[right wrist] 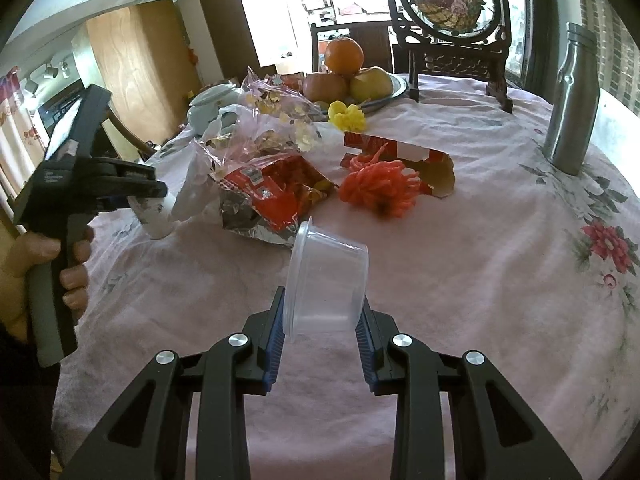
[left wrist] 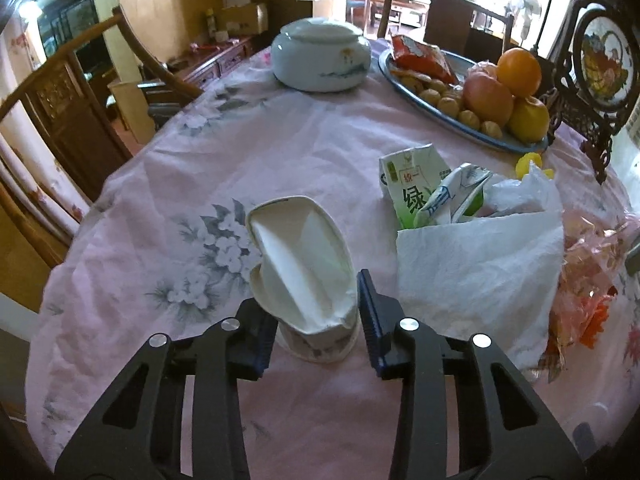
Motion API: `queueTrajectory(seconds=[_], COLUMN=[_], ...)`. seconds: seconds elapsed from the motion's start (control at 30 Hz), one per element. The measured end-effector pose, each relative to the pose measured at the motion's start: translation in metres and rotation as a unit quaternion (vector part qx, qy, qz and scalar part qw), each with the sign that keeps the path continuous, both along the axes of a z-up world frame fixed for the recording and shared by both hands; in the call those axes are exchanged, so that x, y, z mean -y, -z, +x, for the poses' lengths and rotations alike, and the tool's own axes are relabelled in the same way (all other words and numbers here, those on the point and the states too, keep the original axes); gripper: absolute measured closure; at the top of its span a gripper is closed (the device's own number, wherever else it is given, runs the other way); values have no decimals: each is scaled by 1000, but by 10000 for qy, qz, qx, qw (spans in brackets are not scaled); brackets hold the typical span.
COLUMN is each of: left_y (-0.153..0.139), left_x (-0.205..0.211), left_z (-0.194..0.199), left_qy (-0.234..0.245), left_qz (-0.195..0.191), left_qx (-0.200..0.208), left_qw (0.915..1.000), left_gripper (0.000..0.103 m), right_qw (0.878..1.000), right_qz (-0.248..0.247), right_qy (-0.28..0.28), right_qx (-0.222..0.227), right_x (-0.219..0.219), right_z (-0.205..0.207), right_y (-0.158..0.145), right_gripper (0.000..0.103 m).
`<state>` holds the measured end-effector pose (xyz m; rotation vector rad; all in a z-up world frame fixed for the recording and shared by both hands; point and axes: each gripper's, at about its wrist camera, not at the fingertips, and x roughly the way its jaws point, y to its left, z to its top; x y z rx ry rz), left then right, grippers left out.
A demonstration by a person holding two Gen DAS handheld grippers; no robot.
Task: Collect trash
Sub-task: 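Grasp the white paper cup with the left tool while the right tool holds the clear cup, then carry both cups with both tools over to the orange basket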
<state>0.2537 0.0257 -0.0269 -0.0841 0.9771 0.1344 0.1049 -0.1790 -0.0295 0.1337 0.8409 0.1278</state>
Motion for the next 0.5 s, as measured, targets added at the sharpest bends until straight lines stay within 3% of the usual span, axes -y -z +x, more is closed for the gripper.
queueTrajectory(seconds=[0.2, 0.5], left_y=[-24, -54], left_x=[-10, -38], left_z=[-33, -118], left_qy=[19, 46], left_qz=[165, 152], left_qx=[332, 700], left_qw=[9993, 9974], left_gripper=[65, 65], right_qw=[10000, 9990], right_qz=[-10, -206], right_qy=[-34, -339], right_qx=[46, 206], right_x=[-3, -34], right_z=[0, -23], right_y=[1, -21], right_gripper=[70, 71])
